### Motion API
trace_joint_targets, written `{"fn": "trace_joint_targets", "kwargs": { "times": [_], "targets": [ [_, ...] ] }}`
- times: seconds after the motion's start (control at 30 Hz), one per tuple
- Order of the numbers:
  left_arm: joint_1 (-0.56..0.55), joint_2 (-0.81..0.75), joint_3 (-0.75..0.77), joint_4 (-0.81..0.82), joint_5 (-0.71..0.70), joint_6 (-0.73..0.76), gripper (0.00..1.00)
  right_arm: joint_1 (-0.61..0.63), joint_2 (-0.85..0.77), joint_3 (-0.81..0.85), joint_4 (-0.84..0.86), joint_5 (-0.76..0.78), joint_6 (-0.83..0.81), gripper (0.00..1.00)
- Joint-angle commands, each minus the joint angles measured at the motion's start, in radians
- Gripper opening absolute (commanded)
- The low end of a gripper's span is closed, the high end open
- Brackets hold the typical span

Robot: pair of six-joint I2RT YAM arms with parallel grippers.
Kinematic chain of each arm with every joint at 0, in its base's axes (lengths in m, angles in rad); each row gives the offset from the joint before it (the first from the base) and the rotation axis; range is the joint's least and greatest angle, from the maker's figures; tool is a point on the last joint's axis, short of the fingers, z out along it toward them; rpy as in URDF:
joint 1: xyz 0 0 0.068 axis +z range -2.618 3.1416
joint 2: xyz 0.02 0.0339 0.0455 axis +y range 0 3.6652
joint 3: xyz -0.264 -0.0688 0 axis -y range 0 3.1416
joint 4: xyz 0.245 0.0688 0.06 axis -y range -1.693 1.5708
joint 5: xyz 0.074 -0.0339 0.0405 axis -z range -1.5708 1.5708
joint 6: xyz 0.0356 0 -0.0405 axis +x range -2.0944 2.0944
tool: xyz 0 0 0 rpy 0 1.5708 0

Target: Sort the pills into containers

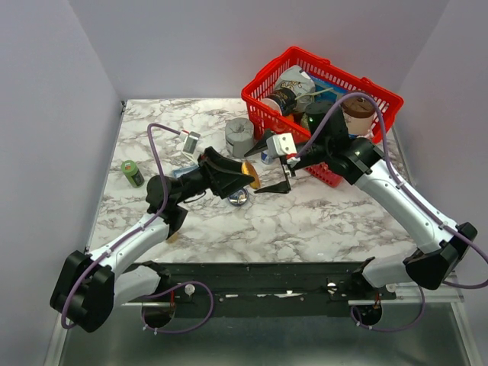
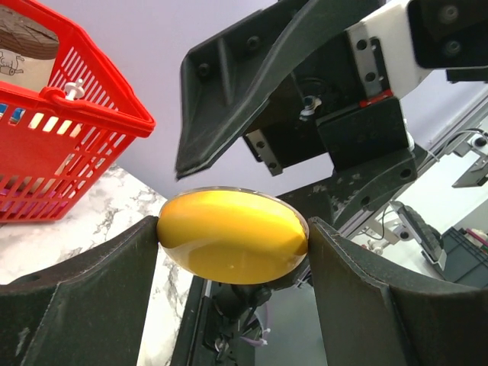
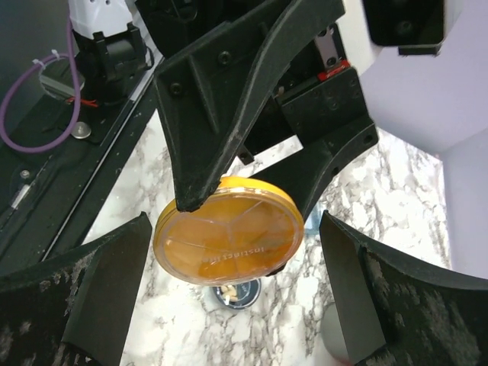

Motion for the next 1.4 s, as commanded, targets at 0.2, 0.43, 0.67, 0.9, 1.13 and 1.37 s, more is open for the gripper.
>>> {"fn": "trace_joint_targets", "kwargs": {
  "times": [0.2,0.43,0.67,0.9,1.13,1.37],
  "targets": [
    [0.006,0.024,0.044,0.097,0.039,-0.051,0.24,0.018,0.029,0.067,-0.102,-0.037,-0.111,1.00],
    [0.005,0.042,0.055,0.138,0.056,-0.086,0.24,0.031,0.052,0.082,-0.104,-0.012,-0.117,1.00],
    [0.006,0.042,0.052,0.149,0.058,-0.094,0.24,0.031,0.032,0.068,-0.098,-0.009,-0.120,0.93],
    [0.009,0.040,0.052,0.149,0.056,-0.099,0.24,0.031,0.026,0.085,-0.098,-0.040,-0.096,0.70],
    [0.028,0.033,0.030,0.192,0.055,-0.140,0.24,0.023,0.015,0.091,-0.105,-0.115,-0.076,0.53],
    [0.054,0.036,0.004,0.289,0.073,-0.207,0.24,0.000,0.019,0.114,-0.104,-0.234,-0.031,0.48]
  ]
}}
